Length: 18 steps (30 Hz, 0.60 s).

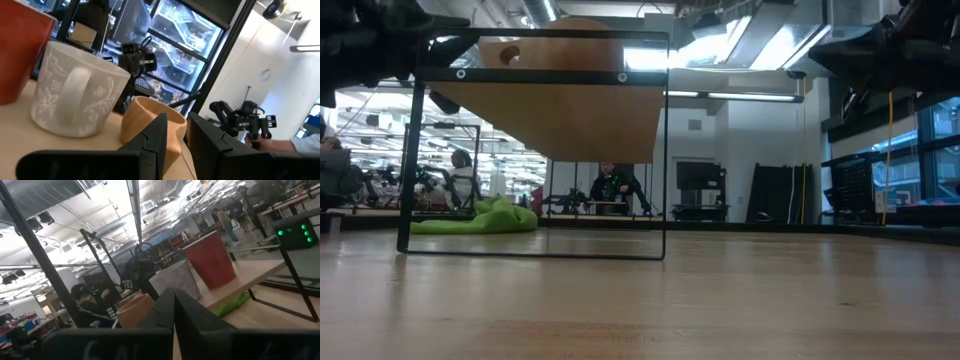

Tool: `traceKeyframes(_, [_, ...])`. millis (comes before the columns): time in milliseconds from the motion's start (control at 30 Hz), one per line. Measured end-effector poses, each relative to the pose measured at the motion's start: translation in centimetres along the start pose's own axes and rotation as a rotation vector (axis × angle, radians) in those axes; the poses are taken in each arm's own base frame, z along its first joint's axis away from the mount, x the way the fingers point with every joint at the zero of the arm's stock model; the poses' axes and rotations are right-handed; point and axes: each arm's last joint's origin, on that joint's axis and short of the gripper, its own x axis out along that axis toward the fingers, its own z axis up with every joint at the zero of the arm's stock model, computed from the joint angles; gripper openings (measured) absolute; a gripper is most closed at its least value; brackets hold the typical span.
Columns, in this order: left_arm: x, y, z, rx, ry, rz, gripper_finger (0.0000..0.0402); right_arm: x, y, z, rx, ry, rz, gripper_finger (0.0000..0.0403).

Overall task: Stack small to large cups/mugs on shelf
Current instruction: Return to Home Position

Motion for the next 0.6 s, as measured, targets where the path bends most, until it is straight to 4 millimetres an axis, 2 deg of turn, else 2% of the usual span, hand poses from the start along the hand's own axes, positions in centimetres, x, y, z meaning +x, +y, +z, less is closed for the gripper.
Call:
traceKeyframes(233, [0.0,0.3,-0.5,0.018,0.049,0.026,0.007,0.0,-0.1,-0.3,-0.163,0.028,-0.01,0.0006])
traceKeyframes(433, [0.0,0.3,-0.6,0.017,0.06,0.031,0.007,-0.1,-0.4,-1.1,-0.171,0.135,0.019,0.0006])
traceKeyframes(600, [0.0,0.3,-0.6,0.017,0.06,0.031,0.007,-0.1,-0.4,-1.2,-0.172,0.145,0.014,0.0006])
